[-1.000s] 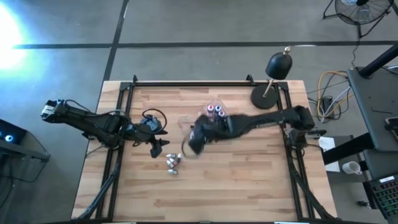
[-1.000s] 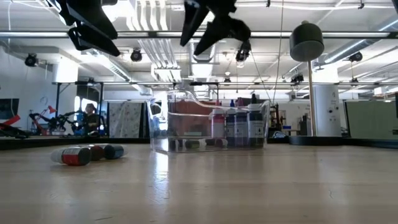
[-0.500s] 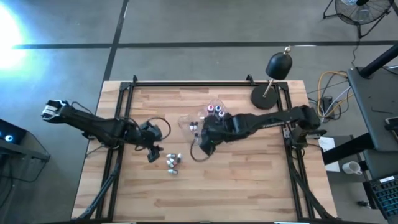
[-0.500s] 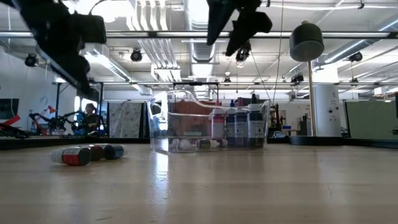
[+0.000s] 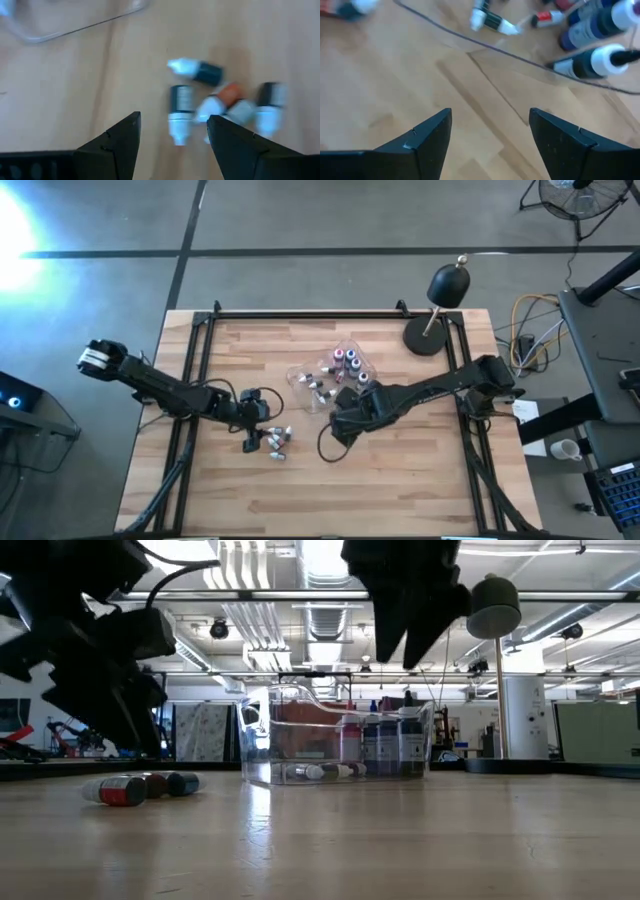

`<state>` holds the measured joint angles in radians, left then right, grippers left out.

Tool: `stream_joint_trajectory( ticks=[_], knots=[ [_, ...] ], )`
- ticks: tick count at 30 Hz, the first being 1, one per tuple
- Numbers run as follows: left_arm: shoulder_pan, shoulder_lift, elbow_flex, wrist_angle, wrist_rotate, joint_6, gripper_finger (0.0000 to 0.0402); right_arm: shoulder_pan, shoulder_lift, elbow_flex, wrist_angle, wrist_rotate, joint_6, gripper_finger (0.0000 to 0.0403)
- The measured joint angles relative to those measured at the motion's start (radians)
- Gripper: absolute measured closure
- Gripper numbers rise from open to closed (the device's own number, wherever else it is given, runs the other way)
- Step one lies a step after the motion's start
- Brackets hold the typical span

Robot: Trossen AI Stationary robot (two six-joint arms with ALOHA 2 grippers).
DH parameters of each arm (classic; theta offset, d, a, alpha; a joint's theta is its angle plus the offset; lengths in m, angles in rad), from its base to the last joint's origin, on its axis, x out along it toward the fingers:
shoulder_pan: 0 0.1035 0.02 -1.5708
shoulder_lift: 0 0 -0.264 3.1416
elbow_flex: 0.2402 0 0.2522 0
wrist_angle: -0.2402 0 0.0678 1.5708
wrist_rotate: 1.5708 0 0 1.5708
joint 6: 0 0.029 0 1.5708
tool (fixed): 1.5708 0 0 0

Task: Pick & Place food coloring
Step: Put the left small green food coloring bottle into the transparent bin

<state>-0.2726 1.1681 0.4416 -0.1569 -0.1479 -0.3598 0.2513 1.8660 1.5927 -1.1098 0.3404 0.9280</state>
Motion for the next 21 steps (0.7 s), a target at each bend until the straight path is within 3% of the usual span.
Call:
stream_joint_trajectory(
  ticks=[3,12,21],
  knots=[
    [0.000,0.050,0.001,0.004,-0.053,0.023,0.0198,0.000,0.000,-0.032,0.007,0.001,0.028,0.0147],
    [-0.002,0.179,0.050,0.027,-0.017,0.018,0.0203,0.001,0.000,-0.056,0.042,0.003,0.042,0.0158],
    [-0.002,0.274,0.071,0.035,-0.047,0.014,0.0275,0.001,0.000,-0.056,0.047,0.003,0.042,0.0168]
  ],
)
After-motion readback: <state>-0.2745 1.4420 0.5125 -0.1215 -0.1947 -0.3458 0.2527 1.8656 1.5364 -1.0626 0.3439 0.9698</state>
